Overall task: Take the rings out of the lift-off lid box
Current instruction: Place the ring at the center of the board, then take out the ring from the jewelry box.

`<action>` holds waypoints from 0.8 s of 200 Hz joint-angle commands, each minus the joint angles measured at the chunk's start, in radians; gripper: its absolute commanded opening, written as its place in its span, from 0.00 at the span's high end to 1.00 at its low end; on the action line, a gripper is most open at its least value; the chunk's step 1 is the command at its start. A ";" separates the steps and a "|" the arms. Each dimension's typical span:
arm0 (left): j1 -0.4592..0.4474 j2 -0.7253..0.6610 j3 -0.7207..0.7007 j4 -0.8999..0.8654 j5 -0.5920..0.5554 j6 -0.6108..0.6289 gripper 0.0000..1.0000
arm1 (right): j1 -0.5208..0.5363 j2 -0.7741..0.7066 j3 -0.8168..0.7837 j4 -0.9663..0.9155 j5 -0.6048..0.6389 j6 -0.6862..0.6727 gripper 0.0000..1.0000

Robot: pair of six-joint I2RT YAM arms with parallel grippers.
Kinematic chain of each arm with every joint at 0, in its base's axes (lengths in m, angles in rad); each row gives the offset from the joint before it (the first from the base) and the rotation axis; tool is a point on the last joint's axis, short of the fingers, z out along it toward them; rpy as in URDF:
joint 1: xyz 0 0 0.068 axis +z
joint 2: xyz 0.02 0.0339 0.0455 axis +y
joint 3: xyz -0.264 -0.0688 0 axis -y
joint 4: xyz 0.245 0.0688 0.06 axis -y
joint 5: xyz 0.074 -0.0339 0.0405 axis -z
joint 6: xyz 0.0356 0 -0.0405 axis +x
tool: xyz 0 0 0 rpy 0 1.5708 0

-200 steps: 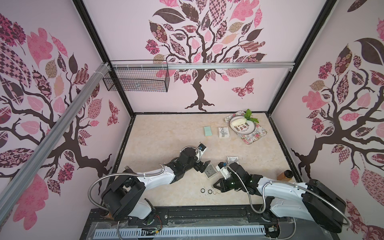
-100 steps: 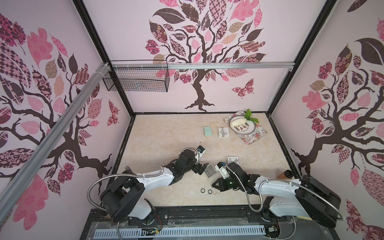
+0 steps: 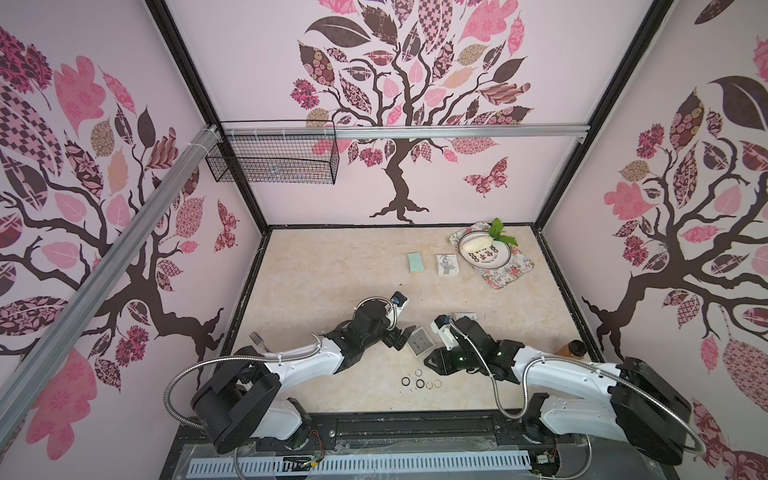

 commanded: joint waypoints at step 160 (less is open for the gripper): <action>0.030 0.177 -0.001 0.058 0.009 -0.016 0.02 | 0.004 0.245 0.287 -0.151 0.222 -0.273 0.68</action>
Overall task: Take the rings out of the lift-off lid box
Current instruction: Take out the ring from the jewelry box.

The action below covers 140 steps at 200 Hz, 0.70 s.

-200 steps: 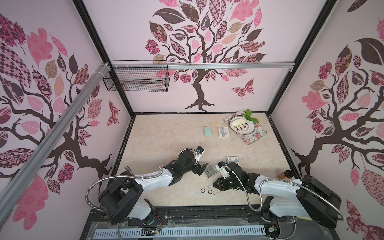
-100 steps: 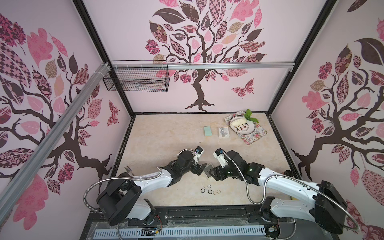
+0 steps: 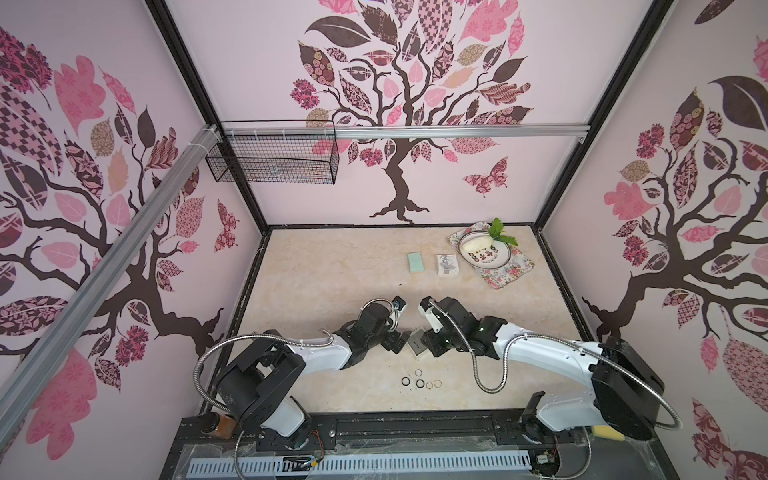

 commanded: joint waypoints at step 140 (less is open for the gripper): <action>0.010 0.042 0.007 0.036 0.037 0.000 0.02 | 0.041 0.176 0.069 0.078 -0.017 -0.011 0.73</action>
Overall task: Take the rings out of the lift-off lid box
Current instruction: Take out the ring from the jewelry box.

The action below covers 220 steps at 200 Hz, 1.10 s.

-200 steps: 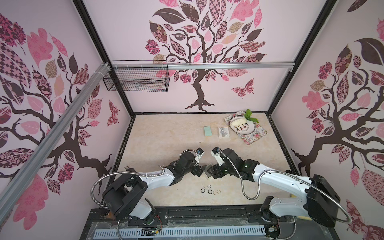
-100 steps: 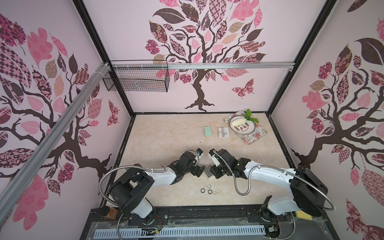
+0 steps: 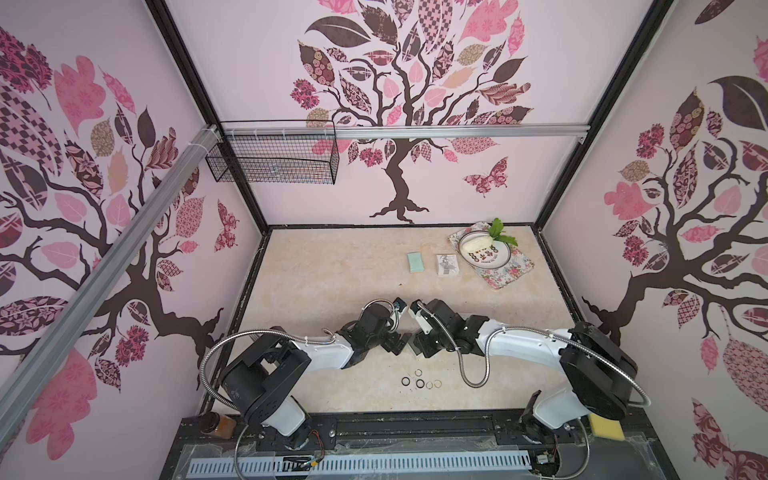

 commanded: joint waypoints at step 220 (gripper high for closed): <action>0.006 0.028 0.009 0.026 0.091 0.001 0.02 | 0.013 0.089 0.034 0.018 0.011 0.011 1.00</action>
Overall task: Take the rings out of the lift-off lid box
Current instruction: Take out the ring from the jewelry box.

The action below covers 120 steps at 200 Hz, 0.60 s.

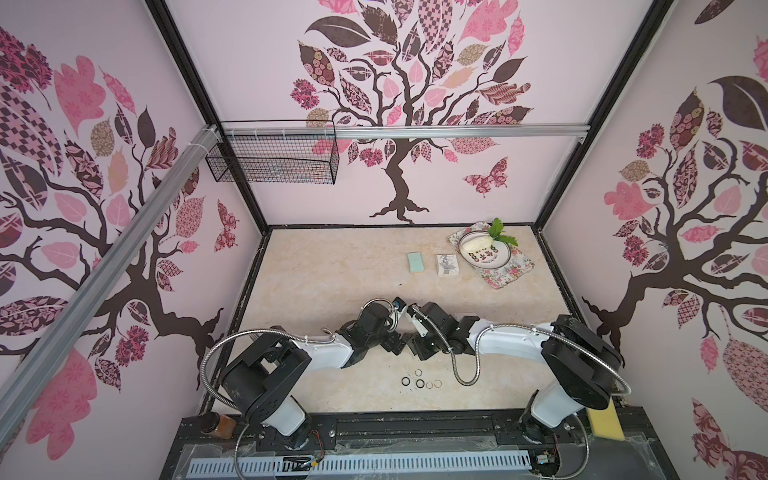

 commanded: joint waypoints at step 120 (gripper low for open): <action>-0.003 0.104 0.049 -0.005 0.085 0.005 0.02 | 0.006 -0.106 -0.056 0.086 0.006 0.030 1.00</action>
